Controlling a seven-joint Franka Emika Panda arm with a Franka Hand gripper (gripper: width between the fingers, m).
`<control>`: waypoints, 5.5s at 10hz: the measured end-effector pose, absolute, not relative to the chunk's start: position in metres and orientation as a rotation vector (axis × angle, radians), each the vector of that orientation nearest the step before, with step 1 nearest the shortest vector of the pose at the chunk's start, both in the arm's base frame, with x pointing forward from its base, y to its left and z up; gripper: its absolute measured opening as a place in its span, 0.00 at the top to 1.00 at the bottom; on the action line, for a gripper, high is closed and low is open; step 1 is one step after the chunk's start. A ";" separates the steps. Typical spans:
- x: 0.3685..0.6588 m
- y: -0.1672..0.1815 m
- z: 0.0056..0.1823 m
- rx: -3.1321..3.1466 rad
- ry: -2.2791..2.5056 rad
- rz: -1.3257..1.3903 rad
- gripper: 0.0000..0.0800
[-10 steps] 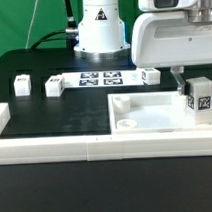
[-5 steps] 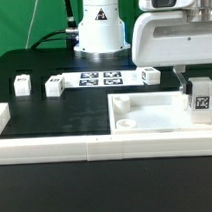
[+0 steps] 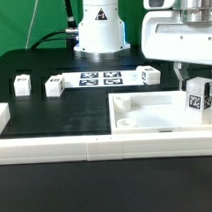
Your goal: Assemble one leg
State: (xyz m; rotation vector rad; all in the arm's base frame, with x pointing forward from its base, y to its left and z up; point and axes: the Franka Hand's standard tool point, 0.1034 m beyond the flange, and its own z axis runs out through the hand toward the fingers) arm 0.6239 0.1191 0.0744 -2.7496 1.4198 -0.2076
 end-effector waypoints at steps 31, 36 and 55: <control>0.626 0.116 0.073 -3.168 -0.061 -0.243 0.64; 0.624 0.121 0.072 -3.019 0.783 -0.237 0.64; 0.622 0.125 0.071 -2.689 1.458 -0.183 0.19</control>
Offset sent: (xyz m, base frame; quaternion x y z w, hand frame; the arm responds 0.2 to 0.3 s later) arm -0.0002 -0.0033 -0.0040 -0.0209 0.0071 0.1970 0.9802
